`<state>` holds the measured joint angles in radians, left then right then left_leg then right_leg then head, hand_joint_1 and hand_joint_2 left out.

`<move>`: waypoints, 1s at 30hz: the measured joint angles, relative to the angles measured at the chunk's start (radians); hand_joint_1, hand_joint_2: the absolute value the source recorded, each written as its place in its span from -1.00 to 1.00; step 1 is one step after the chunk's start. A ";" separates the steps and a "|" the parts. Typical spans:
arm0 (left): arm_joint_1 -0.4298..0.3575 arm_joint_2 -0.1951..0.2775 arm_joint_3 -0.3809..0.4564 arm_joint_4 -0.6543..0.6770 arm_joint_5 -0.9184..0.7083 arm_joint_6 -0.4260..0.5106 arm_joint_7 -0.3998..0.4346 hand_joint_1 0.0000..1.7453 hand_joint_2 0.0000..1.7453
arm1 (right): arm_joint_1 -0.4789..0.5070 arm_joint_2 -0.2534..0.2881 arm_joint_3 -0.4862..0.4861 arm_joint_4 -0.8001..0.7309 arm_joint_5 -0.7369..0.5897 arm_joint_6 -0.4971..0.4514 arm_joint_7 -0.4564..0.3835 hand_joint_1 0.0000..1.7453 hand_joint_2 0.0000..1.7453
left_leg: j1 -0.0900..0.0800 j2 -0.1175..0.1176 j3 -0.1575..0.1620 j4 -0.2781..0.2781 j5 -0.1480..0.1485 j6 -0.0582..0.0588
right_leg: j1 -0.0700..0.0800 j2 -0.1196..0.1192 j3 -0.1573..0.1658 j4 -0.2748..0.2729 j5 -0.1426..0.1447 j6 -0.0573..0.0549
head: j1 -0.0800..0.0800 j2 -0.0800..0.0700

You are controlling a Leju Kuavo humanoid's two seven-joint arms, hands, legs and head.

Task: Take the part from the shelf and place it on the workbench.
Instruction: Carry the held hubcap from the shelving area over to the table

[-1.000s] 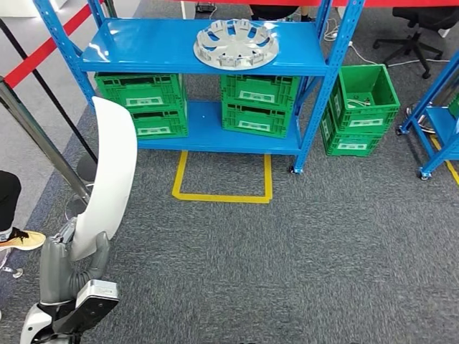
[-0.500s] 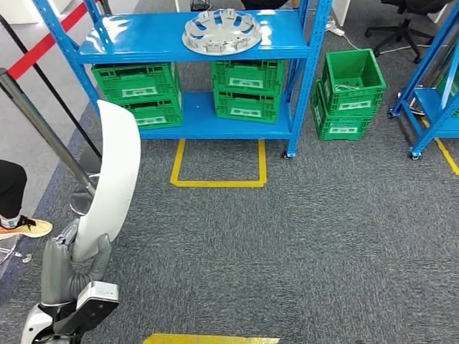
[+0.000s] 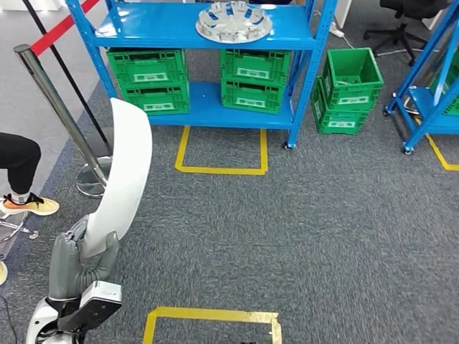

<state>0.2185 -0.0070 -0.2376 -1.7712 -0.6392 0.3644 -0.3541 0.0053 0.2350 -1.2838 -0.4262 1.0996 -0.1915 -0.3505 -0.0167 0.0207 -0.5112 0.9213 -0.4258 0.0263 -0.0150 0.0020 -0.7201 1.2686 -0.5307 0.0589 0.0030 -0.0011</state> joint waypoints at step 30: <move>0.025 0.003 0.009 0.005 0.033 0.029 -0.002 1.00 1.00 | 0.009 0.054 -0.048 -0.082 0.071 0.061 0.002 -1.00 -1.00 | 0.016 -0.030 -0.001 0.022 -0.017 -0.013 | 0.009 0.009 0.021 0.001 -0.040 0.000 | 0.016 0.000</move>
<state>0.2432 -0.0035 -0.2286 -1.7659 -0.6062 0.3929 -0.3563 0.0141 0.2890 -1.3313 -0.5084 1.1709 -0.1309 -0.3487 -0.0003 -0.0097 -0.5123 0.9430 -0.4432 0.0138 -0.0065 0.0106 -0.6990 1.2692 -0.5703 0.0591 0.0190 -0.0011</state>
